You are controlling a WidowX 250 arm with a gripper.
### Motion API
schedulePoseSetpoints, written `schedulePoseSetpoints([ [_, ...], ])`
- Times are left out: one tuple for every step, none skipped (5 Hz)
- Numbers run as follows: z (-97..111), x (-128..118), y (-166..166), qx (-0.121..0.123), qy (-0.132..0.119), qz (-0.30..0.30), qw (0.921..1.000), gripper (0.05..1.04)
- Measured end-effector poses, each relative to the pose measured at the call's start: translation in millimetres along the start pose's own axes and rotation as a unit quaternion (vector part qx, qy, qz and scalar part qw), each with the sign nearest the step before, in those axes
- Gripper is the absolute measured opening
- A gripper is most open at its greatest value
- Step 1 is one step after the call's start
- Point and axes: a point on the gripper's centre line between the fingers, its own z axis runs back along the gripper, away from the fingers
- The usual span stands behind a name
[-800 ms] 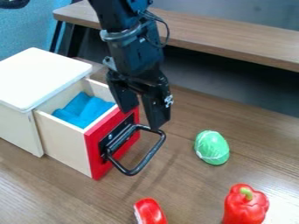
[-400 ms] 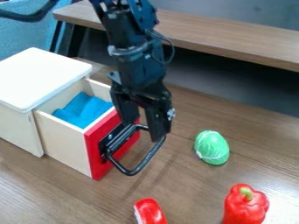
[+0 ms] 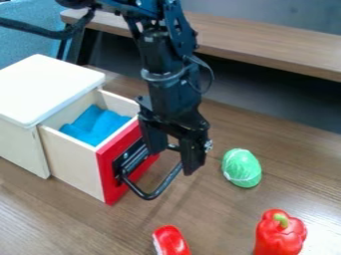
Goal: Cierra la gaveta
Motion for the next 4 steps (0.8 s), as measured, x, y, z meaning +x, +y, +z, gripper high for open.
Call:
schedulePoseSetpoints([
  [-5.8,3.7,4.1,0.025,0.006,0.033,0.9991,0.999],
  [-6.6,2.9,13.8,0.028,0.009,0.054,0.9981,0.999],
  [-10.2,1.3,25.7,0.029,0.012,0.07,0.9971,0.999],
  [-16.4,-0.7,37.6,0.028,0.018,0.085,0.9958,0.999],
])
